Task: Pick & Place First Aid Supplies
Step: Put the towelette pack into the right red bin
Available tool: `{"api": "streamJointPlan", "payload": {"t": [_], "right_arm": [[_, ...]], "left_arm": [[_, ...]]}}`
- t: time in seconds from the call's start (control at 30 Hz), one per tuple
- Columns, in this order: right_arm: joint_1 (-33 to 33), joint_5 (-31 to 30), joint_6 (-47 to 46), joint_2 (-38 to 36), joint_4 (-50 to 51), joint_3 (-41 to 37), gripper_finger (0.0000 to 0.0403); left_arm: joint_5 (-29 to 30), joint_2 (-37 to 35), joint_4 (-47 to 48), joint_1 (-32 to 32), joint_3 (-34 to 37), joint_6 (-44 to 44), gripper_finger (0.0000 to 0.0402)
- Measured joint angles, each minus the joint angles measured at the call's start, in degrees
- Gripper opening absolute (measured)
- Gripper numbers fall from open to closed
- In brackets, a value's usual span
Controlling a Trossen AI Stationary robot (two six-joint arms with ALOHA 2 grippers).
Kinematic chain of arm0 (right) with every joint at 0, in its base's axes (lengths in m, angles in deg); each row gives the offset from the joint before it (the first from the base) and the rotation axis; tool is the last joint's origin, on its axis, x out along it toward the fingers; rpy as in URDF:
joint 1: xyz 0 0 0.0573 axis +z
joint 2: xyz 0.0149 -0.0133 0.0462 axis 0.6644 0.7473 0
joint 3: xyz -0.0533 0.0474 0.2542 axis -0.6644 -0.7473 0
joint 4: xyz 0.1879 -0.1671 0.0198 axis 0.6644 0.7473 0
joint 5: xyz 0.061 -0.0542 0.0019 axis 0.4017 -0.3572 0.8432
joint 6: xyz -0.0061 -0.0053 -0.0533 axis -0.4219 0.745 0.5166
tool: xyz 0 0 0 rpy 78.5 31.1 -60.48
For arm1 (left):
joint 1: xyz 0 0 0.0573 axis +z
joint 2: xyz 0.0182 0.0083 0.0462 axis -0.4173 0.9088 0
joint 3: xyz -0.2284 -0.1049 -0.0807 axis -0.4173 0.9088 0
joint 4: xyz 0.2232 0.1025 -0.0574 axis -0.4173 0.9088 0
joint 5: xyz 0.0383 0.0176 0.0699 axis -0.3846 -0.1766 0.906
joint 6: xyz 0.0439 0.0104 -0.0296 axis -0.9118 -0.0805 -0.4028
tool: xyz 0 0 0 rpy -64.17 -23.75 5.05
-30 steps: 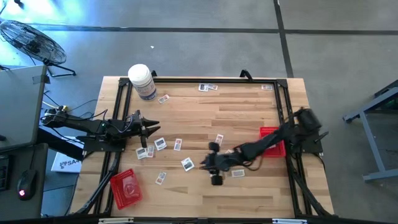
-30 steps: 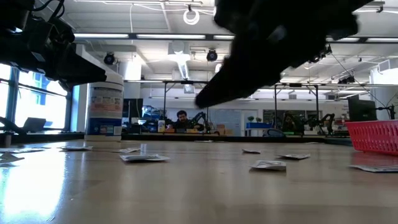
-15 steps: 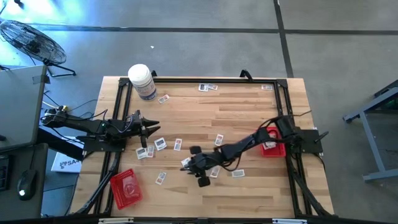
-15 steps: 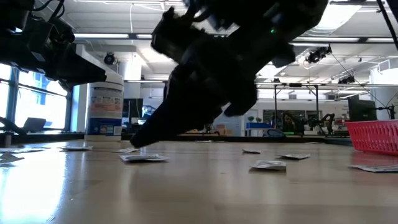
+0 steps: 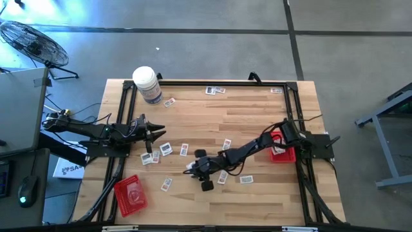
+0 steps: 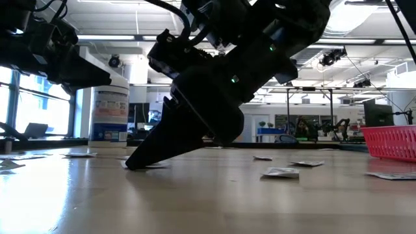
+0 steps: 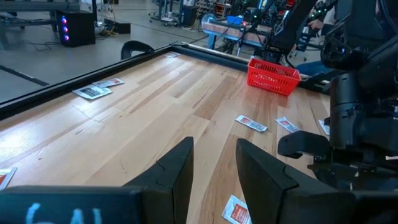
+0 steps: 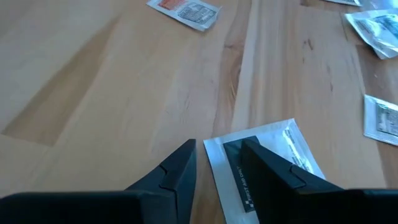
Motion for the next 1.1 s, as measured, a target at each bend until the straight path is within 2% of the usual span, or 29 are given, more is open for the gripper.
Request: {"api": "streamJointPlan", "payload": {"t": [0.17,0.53,0.83,1.1], "right_arm": [[-0.02,-2.47,0.79,0.00,1.67,0.02,0.0093],[-0.13,-3.33,0.88,0.05,1.76,-0.09,0.0005],[1.58,-5.57,-1.93,-4.87,2.68,-0.62,0.0002],[3.02,-7.33,-6.57,-12.55,11.66,-0.42,0.0001]], "left_arm": [[0.00,0.00,0.00,0.00,-0.01,-0.01,0.0119],[0.00,0.00,0.00,0.00,0.01,0.00,0.0119],[0.00,0.00,-0.01,0.02,-0.01,-0.01,0.0119],[0.00,0.00,0.00,0.01,0.00,-0.01,0.0119]]}}
